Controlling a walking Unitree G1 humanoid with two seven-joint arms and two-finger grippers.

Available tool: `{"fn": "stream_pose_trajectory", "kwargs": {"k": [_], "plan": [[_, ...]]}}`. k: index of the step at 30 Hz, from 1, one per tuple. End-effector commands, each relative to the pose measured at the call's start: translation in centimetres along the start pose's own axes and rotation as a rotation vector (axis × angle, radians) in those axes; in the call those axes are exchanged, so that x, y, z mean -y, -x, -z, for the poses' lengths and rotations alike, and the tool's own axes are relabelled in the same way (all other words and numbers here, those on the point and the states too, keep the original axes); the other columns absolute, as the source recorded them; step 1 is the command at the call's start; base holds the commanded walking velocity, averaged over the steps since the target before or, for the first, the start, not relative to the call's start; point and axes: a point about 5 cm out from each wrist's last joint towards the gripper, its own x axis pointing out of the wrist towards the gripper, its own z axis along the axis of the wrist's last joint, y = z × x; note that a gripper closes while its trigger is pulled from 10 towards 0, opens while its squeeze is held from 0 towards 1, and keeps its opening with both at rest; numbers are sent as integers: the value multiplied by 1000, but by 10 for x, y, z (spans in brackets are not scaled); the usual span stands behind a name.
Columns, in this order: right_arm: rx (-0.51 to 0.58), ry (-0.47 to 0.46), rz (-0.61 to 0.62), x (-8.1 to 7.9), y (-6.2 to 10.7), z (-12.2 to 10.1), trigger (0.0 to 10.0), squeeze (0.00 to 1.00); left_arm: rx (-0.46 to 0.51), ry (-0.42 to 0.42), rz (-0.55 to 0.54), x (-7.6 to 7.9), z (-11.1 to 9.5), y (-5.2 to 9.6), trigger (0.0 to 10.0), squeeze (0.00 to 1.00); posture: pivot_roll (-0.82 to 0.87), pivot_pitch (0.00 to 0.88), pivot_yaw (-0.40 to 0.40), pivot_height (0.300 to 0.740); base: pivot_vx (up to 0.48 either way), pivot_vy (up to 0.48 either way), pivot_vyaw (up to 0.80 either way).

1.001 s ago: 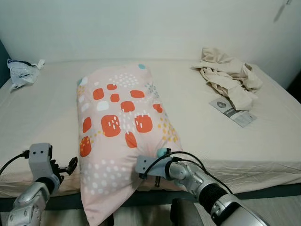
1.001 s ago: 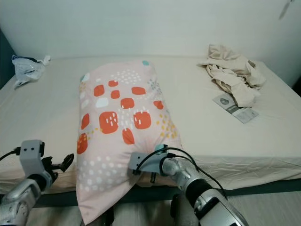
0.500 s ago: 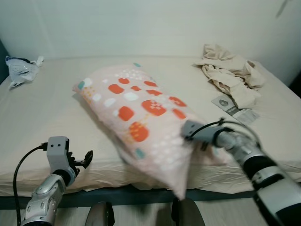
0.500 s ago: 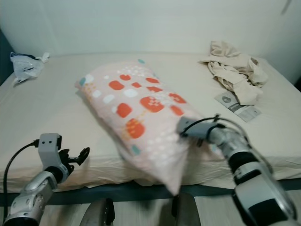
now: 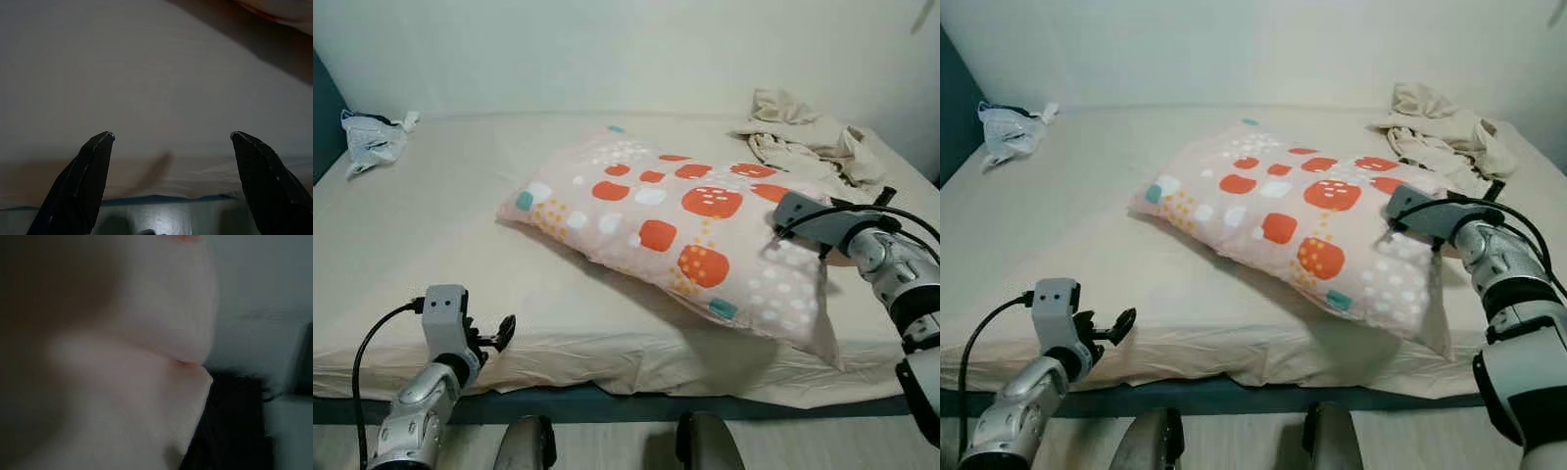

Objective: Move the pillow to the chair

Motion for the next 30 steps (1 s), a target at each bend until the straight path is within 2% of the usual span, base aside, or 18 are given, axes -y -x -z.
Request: {"fn": "stream_pose_trajectory", "kwargs": {"k": [1, 2, 3, 4, 5, 6, 8, 14, 18, 19, 20, 23, 24, 25, 27, 28, 29, 30], "plan": [[-92, -140, -22, -6, 3, 20, 10000, 0, -14, -9, 1, 3, 5, 2, 10000, 0, 0, 123, -59, 592, 0, 0, 0], [-101, -272, -53, -17, 4, 21, 10000, 0, -14, -7, 5, 6, 6, 2, 10000, 0, 0, 123, -59, 592, 0, 0, 0], [-116, -419, -59, -27, 5, 24, 10000, 639, -16, -4, 12, 10, 7, 1, 10000, 0, 5, 124, -58, 592, 0, 0, 0], [-137, -522, -51, -34, 6, 28, 10000, 1000, -17, -1, 18, 12, 8, 1, 10000, 0, 11, 126, -55, 592, 0, 0, 0], [-137, -522, -51, -34, 6, 28, 10000, 1000, -17, -1, 18, 12, 8, 1, 10000, 0, 11, 126, -55, 592, 0, 0, 0], [-171, -612, -19, -41, 8, 34, 10000, 1000, -20, -2, 29, 16, 9, 1, 10000, 0, 12, 128, -49, 592, 0, 0, 0], [-179, -635, 7, -41, 8, 35, 10000, 1000, -22, -2, 33, 17, 9, 1, 10000, 0, 12, 130, -46, 592, 0, 0, 0], [-157, -786, 178, -22, 8, 35, 10000, 1000, -27, 49, 60, 22, 5, -6, 10000, 0, 9, 135, -39, 592, 0, 0, 0], [-64, -919, 135, -24, 4, 17, 10000, 1000, -28, 111, 68, 25, 2, -12, 10000, 0, 1, 140, -35, 592, 0, 0, 0], [7, -997, 58, -31, 1, 2, 10000, 373, -31, 150, 73, 28, 0, -17, 10000, 0, -1, 144, -33, 592, 0, 0, 0], [62, -1056, -10, -38, 0, -10, 10000, 0, -33, 183, 76, 30, -2, -21, 10000, 0, -3, 146, -31, 592, 0, 0, 0], [171, -1136, -244, -85, 4, -48, 10000, 0, -55, 342, 78, 42, -12, -45, 10000, 0, -19, 169, -12, 592, 0, 0, 0], [171, -1136, -244, -85, 4, -48, 10000, 0, -55, 342, 78, 42, -12, -45, 10000, 0, -19, 169, -12, 592, 0, 0, 0], [195, -1173, -317, -108, 11, -61, 10000, 0, -71, 422, 86, 51, -18, -57, 10000, 43, -28, 188, 3, 592, 0, 0, 0], [202, -1189, -335, -116, 13, -65, 10000, 0, -77, 455, 94, 55, -21, -60, 10000, 43, -28, 188, 3, 592, 0, 0, 0], [221, -1211, -359, -127, 18, -71, 10000, 0, -75, 506, 112, 62, -26, -66, 10000, 1000, -40, 205, 17, 592, 0, 0, 0], [221, -1211, -359, -127, 18, -71, 10000, 0, -75, 506, 112, 62, -26, -66, 10000, 1000, -40, 205, 17, 592, 0, 0, 0], [251, -1224, -383, -138, 24, -78, 10000, 0, -65, 574, 146, 71, -34, -72, 10000, 1000, -50, 219, 29, 592, 0, 0, 0]]}}
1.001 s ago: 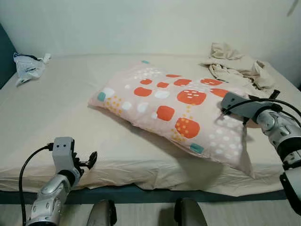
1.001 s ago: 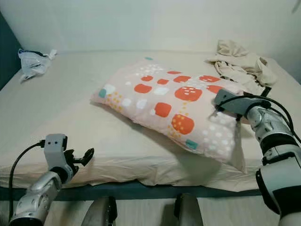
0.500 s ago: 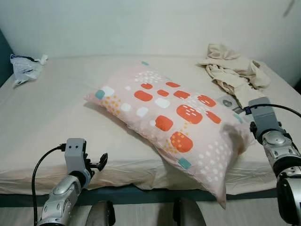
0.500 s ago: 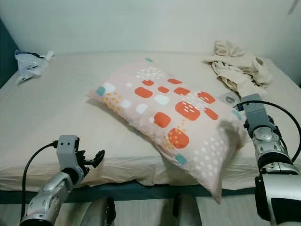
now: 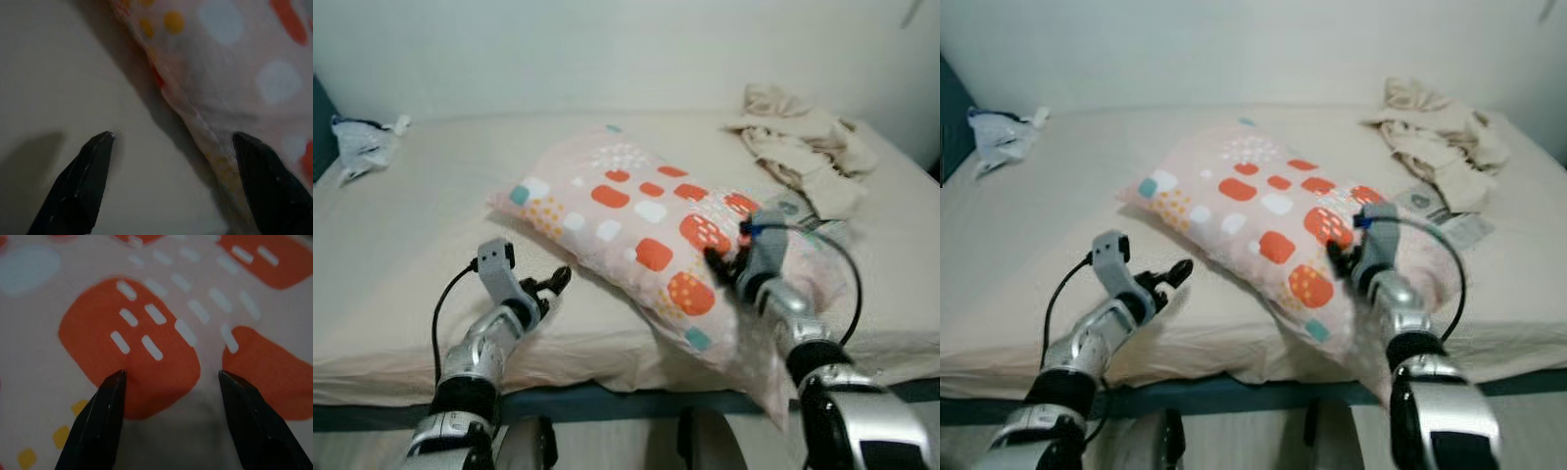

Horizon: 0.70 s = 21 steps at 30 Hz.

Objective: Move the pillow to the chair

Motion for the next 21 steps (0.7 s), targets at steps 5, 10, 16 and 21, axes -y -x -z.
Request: {"fn": "stream_pose_trajectory", "kwargs": {"k": [5, 10, 16, 21], "plan": [[49, -36, -106, -30, 12, 20, 10000, 0, -26, 203, 99, 33, 5, -17, 10000, 1000, -76, 247, 59, 592, 0, 0, 0], [111, -43, -150, -36, 26, 18, 10000, 0, -25, 338, 138, 51, 12, -25, 10000, 1000, -103, 273, 84, 592, 0, 0, 0], [128, -25, -156, -35, 34, 17, 10000, 0, -18, 451, 203, 77, 19, -32, 10000, 0, -117, 286, 96, 592, 0, 0, 0], [134, -15, -177, -39, 39, 15, 10000, 0, -16, 394, 147, 88, 27, -35, 10000, 0, -124, 287, 96, 592, 0, 0, 0]]}}
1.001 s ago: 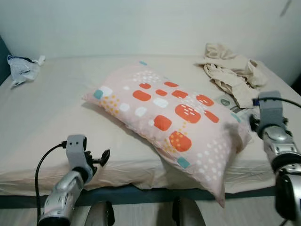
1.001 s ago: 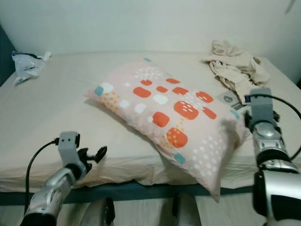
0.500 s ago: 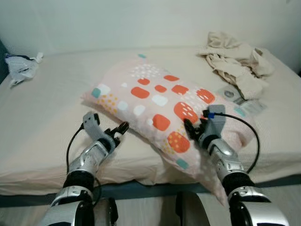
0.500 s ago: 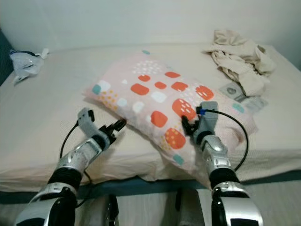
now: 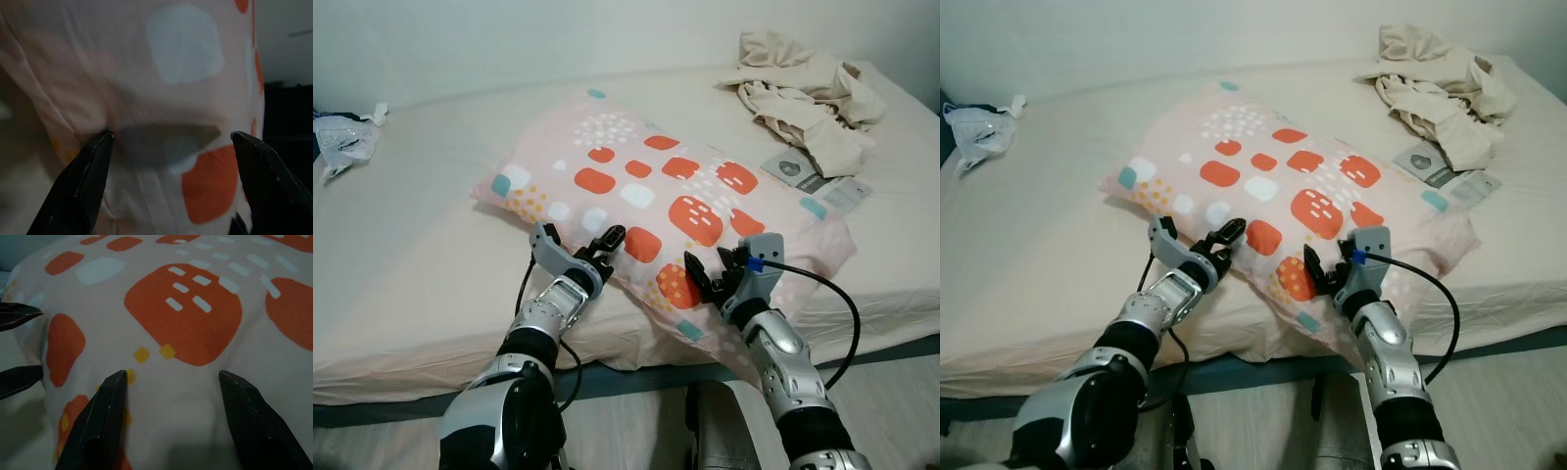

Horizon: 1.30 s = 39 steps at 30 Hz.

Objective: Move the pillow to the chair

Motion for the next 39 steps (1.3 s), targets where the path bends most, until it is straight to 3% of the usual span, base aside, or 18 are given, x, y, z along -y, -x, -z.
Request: {"fn": "stream_pose_trajectory", "kwargs": {"k": [1, 5, 10, 11, 12, 13, 34, 39], "plan": [[-64, -23, -20, -6, 6, 15, 10000, 0, -9, -15, -48, -3, 10, 0, 10000, 0, -124, 287, 96, 592, 0, 0, 0], [-63, -23, -26, -9, 7, 13, 10000, 0, 11, 2, -52, 5, 15, -4, 10000, 0, -126, 283, 93, 592, 0, 0, 0], [-78, -28, -22, -11, 12, 10, 10000, 0, -9, 67, 95, 31, 25, -12, 10000, 0, -126, 281, 91, 592, 0, 0, 0], [-81, -27, -21, -11, 13, 11, 10000, 0, -16, 66, 105, 33, 26, -12, 4118, 0, -122, 280, 88, 592, 0, 0, 0], [-84, -27, -21, -11, 13, 11, 10000, 0, -21, 64, 106, 34, 27, -13, 2941, 0, -122, 280, 88, 592, 0, 0, 0], [-86, -26, -20, -11, 13, 11, 10000, 0, -24, 58, 108, 35, 28, -13, 0, 0, -122, 280, 88, 592, 0, 0, 0], [-102, -3, -22, -11, 11, 7, 10000, 0, 65, -79, -88, 10, 6, -9, 0, 0, -118, 270, 77, 592, 0, 0, 0], [-98, 2, -23, -11, 9, 6, 10000, 0, 165, -103, -138, -1, -30, -3, 0, 0, -111, 265, 73, 592, 0, 0, 0]]}}
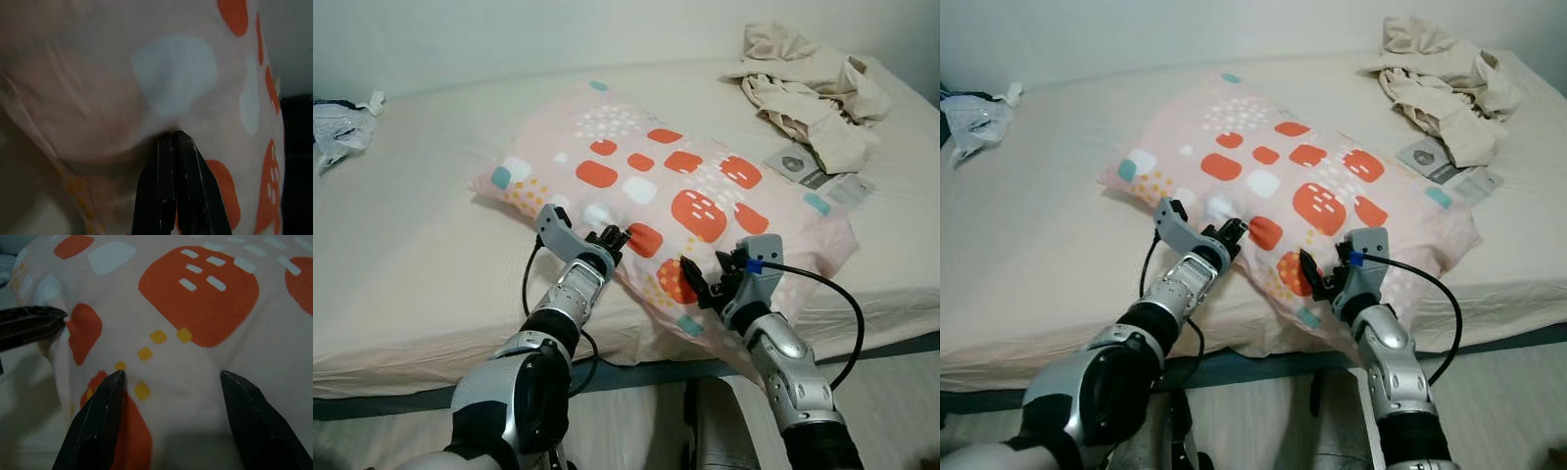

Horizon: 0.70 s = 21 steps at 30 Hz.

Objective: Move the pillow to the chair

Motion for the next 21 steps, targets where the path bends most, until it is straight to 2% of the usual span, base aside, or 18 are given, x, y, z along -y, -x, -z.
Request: {"fn": "stream_pose_trajectory", "kwargs": {"k": [1, 2, 3, 4, 5, 6, 7, 9, 11, 12, 14, 15, 18, 20, 21], "plan": [[-55, -3, -6, -3, 2, 11, 10000, 0, 67, -20, -62, -16, -22, 3, 0, 0, -111, 265, 73, 592, 0, 0, 0], [-53, -1, -8, -3, 2, 10, 10000, 0, 91, -28, -66, -19, -31, 3, 0, 0, -108, 262, 71, 592, 0, 0, 0], [-53, -1, -8, -3, 2, 10, 10000, 0, 91, -28, -66, -19, -31, 3, 0, 0, -108, 262, 71, 592, 0, 0, 0], [-52, -1, -9, -3, 1, 10, 10000, 0, 122, -37, -71, -21, -43, 4, 0, 0, -108, 262, 71, 592, 0, 0, 0], [-52, -1, -9, -3, 1, 10, 10000, 0, 122, -37, -71, -21, -43, 4, 0, 0, -108, 262, 71, 592, 0, 0, 0], [-52, 0, -10, -3, 1, 10, 10000, 0, 152, -50, -76, -24, -54, 5, 0, 0, -104, 258, 72, 592, 0, 0, 0], [-52, 0, -10, -3, 1, 10, 10000, 0, 152, -50, -76, -24, -54, 5, 0, 0, -104, 258, 72, 592, 0, 0, 0], [-48, 0, -9, -3, -1, 9, 10000, 0, 257, -104, -97, -43, -97, 17, 0, 0, -88, 242, 70, 592, 0, 0, 0], [-46, -2, -10, -3, -3, 9, 10000, 0, 307, -149, -120, -62, -121, 30, 0, 0, -77, 233, 62, 592, 0, 0, 0], [-46, -2, -10, -3, -3, 9, 10000, 0, 307, -149, -120, -62, -121, 30, 0, 0, -77, 233, 62, 592, 0, 0, 0], [-45, -2, -19, -5, -5, 9, 10000, 0, 325, -189, -152, -81, -131, 43, 0, 0, -71, 222, 53, 592, 0, 0, 0], [-45, -2, -19, -5, -5, 9, 10000, 0, 325, -189, -152, -81, -131, 43, 0, 0, -71, 222, 53, 592, 0, 0, 0], [-45, 0, -37, -8, -9, 9, 10000, 0, 354, -233, -223, -110, -145, 67, 0, 0, -59, 212, 41, 592, 0, 0, 0], [-47, 1, -43, -8, -10, 9, 10000, 0, 346, -262, -252, -122, -148, 76, 0, 0, -52, 210, 36, 592, 0, 0, 0], [-47, 1, -43, -8, -10, 9, 10000, 0, 346, -262, -252, -122, -148, 76, 0, 0, -52, 210, 36, 592, 0, 0, 0]]}}
